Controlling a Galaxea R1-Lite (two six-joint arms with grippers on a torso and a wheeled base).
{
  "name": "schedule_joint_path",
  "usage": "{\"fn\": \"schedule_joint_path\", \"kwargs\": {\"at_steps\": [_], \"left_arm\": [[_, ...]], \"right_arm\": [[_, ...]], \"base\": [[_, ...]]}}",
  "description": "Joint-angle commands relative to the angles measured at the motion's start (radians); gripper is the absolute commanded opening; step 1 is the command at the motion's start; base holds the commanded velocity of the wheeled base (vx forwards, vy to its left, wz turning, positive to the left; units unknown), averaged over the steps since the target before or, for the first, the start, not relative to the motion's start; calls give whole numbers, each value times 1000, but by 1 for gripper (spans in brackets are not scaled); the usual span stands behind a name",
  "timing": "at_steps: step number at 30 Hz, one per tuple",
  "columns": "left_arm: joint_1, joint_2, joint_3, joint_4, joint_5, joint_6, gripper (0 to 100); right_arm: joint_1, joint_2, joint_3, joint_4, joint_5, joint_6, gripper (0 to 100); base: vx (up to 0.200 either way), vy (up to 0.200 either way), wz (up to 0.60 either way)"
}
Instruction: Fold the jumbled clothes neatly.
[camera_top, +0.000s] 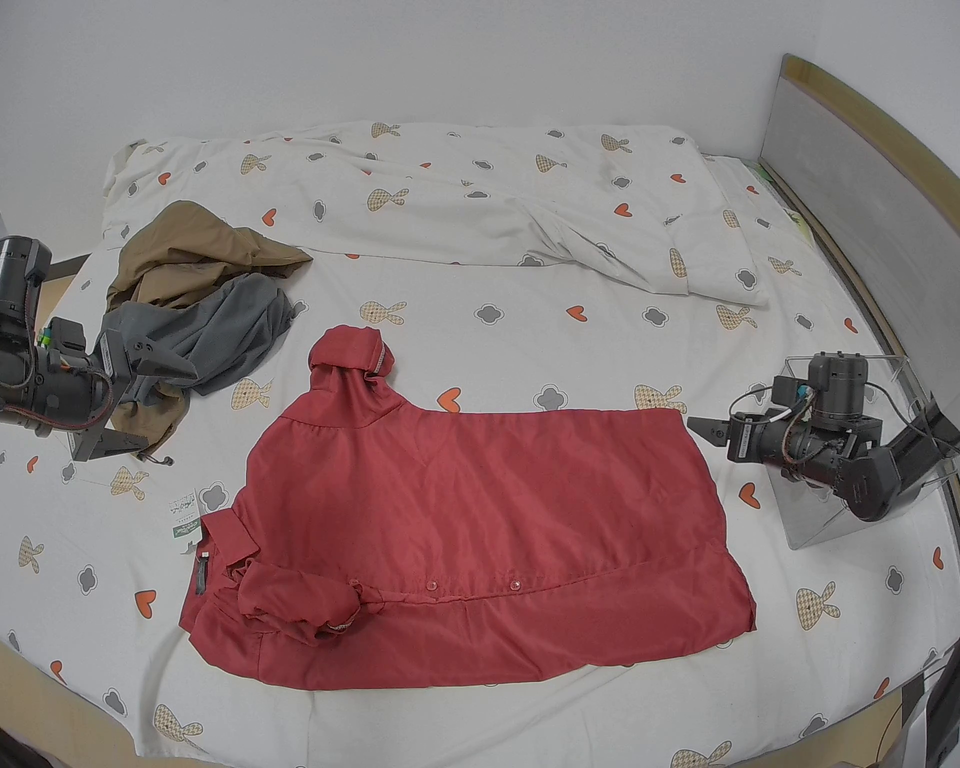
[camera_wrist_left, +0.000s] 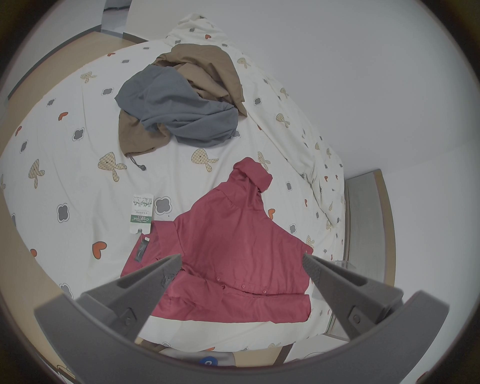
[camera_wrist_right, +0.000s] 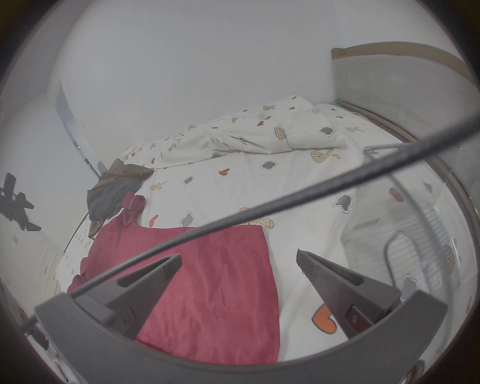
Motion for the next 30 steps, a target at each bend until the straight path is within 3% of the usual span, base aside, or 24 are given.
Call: {"fn": "schedule_joint_path", "kwargs": {"at_steps": [1, 5, 10, 13, 19, 30], "left_arm": [[-30, -1, 4, 12, 4, -7, 100], [-37, -4, 17, 11, 4, -6, 100], [-65, -22, 81, -17, -2, 80, 100], [-73, -51, 153, -81, -77, 134, 100], [-73, -99, 237, -178, -266, 146, 100], [-97, -110, 296, -202, -271, 218, 100]], "right_arm": [[10, 146, -134, 60, -8, 27, 100], [7, 157, -180, 70, 24, 117, 100], [-42, 159, -201, 70, 227, 177, 100], [-73, 168, -229, 70, 301, 175, 100], [-91, 248, -307, 72, 308, 166, 100], [-81, 341, -387, 72, 310, 166, 100]], "base": [[0, 0, 0], [0, 0, 0], [0, 0, 0], [0, 0, 0], [0, 0, 0], [0, 0, 0]]}}
